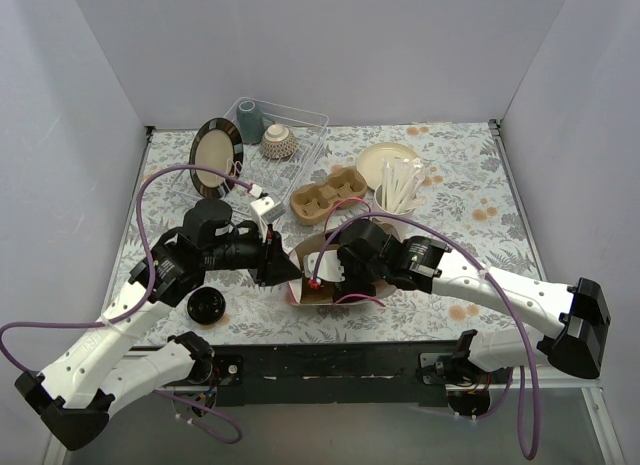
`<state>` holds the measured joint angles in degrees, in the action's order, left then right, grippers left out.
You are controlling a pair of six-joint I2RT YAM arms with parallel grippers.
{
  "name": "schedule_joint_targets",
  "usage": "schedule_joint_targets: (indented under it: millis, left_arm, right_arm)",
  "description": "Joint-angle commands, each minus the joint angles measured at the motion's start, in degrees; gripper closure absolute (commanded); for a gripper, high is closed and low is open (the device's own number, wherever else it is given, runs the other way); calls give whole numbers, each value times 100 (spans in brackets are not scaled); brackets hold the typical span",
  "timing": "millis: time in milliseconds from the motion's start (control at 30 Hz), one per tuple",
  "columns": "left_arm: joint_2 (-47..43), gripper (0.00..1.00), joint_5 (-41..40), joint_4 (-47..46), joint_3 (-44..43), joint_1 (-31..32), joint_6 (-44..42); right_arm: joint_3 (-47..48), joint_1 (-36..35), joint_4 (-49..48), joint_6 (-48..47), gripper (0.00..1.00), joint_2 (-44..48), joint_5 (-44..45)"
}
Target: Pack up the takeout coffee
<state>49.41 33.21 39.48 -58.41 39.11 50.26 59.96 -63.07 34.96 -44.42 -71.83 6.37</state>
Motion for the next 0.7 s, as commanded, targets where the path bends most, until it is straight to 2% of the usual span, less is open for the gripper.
schedule_joint_targets:
  millis: [0, 200, 433, 667]
  left_arm:
    - [-19, 76, -104, 42, -188, 17, 36]
    - [-89, 75, -148, 24, -153, 17, 115]
    - [-168, 61, -271, 130, -170, 17, 151]
    - [-151, 53, -333, 200, -179, 17, 151]
  right_arm:
    - [314, 23, -69, 171, 1, -32, 215]
    - [393, 31, 90, 241, 1, 46, 251]
    - [455, 23, 134, 206, 1, 187, 163]
    - [516, 40, 125, 268, 2, 205, 171]
